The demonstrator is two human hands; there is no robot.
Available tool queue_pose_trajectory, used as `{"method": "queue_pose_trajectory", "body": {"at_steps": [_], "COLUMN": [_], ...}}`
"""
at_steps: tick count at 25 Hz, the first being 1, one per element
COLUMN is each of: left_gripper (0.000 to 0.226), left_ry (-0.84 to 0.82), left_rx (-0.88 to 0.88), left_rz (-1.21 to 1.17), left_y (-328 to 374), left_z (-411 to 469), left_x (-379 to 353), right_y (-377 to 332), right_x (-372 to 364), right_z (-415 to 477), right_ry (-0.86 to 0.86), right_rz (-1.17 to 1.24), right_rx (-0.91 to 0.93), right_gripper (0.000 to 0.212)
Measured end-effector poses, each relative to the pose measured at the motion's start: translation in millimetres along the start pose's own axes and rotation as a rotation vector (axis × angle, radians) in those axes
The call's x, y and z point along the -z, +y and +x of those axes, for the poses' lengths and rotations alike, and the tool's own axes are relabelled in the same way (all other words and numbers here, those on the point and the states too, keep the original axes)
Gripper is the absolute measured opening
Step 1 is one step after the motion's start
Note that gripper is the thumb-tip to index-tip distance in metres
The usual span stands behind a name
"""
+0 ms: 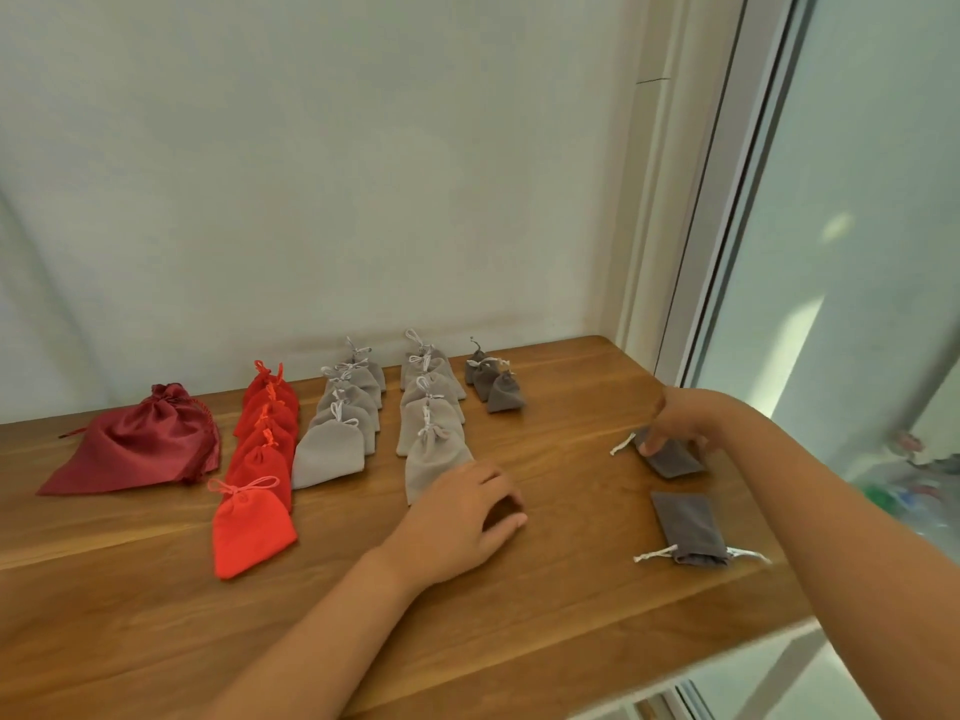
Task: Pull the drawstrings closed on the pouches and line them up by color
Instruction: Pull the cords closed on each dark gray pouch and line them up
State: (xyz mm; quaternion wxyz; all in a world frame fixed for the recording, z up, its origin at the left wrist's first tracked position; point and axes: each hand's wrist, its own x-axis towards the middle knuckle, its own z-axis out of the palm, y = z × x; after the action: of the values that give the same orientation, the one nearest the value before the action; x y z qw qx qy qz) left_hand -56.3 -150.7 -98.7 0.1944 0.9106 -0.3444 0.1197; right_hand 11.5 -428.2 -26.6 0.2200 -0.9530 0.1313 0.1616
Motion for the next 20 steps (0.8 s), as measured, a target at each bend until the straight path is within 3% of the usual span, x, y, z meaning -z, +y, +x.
{"method": "queue_pose_trajectory", "body": {"at_steps": [6, 9, 13, 17, 20], "left_gripper": [0.021, 0.012, 0.031, 0.029, 0.022], "left_ry": [-0.020, 0.177, 0.260, 0.444, 0.650], "left_rx": [0.108, 0.338, 0.596, 0.639, 0.609], "left_rz": [-0.099, -0.378, -0.966, -1.198, -1.269], "left_y": [6.8, 10.9, 12.3, 5.4, -2.4], "left_z": [-2.9, -3.9, -1.8, -2.0, -2.4], "left_x": [5.2, 14.3, 26.1, 37.9, 44.2], "right_y": [1.2, -14.7, -60.2, -105.7, -125.3], "right_x": [-19.3, -26.1, -36.1, -54.2, -70.1], "right_z": [-6.2, -19.7, -52.4, -57.5, -54.8], "right_ry": [0.044, 0.072, 0.085, 0.060, 0.031], "right_rz": [0.068, 0.263, 0.452, 0.520, 0.524], "right_rx": [0.033, 0.186, 0.553, 0.716, 0.771], "right_gripper": [0.049, 0.022, 0.009, 0.022, 0.010]}}
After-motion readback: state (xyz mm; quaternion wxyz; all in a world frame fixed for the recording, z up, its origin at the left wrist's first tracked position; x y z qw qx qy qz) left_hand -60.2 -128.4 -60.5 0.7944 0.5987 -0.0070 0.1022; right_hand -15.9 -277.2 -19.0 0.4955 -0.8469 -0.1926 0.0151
